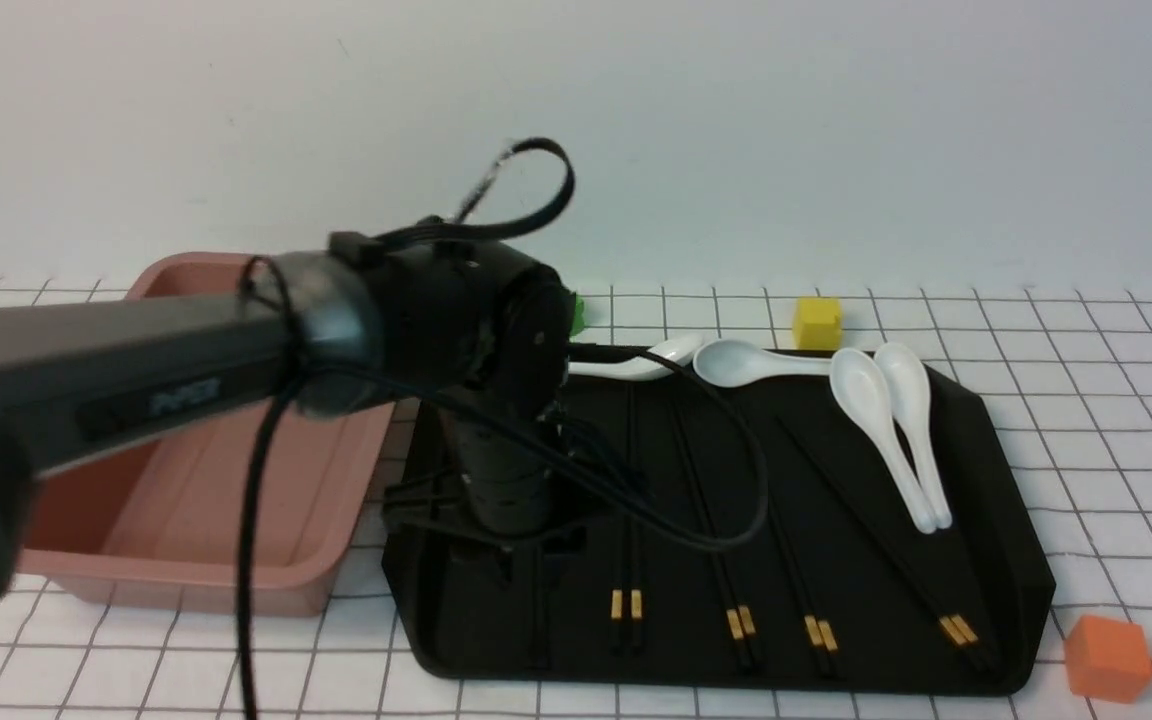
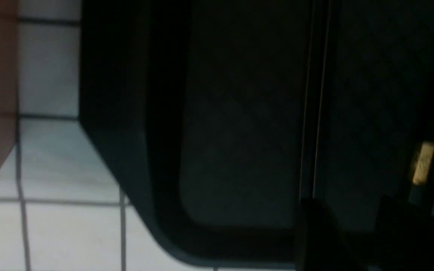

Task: On white black tablecloth take chopsticks from black tray and put them in box.
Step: 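Reach over to the black tray and grasp a pair of chopsticks with the left gripper, then place the chopsticks into the pink bin with the left gripper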

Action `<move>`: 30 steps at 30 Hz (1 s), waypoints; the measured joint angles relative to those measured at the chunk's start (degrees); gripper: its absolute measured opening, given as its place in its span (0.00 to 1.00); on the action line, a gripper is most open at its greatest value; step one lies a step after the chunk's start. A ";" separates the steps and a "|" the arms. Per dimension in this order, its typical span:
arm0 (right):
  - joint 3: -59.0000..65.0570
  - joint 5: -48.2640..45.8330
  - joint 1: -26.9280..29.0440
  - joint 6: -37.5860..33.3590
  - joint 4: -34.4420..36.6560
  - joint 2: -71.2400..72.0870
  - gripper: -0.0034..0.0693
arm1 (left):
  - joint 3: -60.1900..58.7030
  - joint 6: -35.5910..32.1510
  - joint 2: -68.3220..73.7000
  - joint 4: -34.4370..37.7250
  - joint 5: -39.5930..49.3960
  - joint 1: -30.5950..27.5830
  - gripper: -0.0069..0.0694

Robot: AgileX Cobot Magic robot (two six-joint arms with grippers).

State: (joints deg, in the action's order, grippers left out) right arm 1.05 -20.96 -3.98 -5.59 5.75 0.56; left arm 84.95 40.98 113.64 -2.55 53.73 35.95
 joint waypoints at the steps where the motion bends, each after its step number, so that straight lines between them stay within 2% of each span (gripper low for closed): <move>1: 0.00 -0.04 0.00 0.00 0.00 0.00 0.38 | 1.98 -0.22 1.81 -0.36 0.46 0.00 0.49; 4: 0.00 -0.04 0.00 0.00 0.00 0.00 0.38 | 4.36 -0.40 4.76 -1.76 0.57 -0.05 0.53; 7: 0.00 -0.04 0.00 0.00 0.00 0.00 0.38 | 4.89 -0.19 6.22 -3.71 0.56 -0.05 0.54; 14: 0.00 -0.04 0.00 0.00 0.00 0.00 0.38 | 5.53 0.90 9.46 -4.43 -2.78 -0.05 0.47; 16: 0.00 -0.04 0.00 0.00 0.00 0.00 0.38 | 5.85 0.99 9.76 -3.77 -3.01 -0.05 0.38; 19: 0.00 -0.04 0.00 0.00 0.00 0.00 0.38 | 6.04 1.90 9.81 -3.17 -2.98 -0.05 0.18; 24: 0.00 -0.04 0.00 0.00 0.00 0.00 0.38 | 5.85 3.33 7.76 -3.38 -1.10 -0.05 0.20; 27: 0.00 -0.04 0.00 0.00 0.00 0.00 0.38 | 6.52 3.34 -0.28 -6.20 4.69 -0.63 0.20; 30: 0.00 -0.04 0.00 0.00 0.00 0.00 0.38 | 7.46 0.52 -9.51 -7.81 7.10 -4.28 0.20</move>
State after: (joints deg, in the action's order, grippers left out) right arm 1.05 -21.00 -3.98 -5.59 5.75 0.56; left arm 92.40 41.49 104.13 -10.36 60.82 31.67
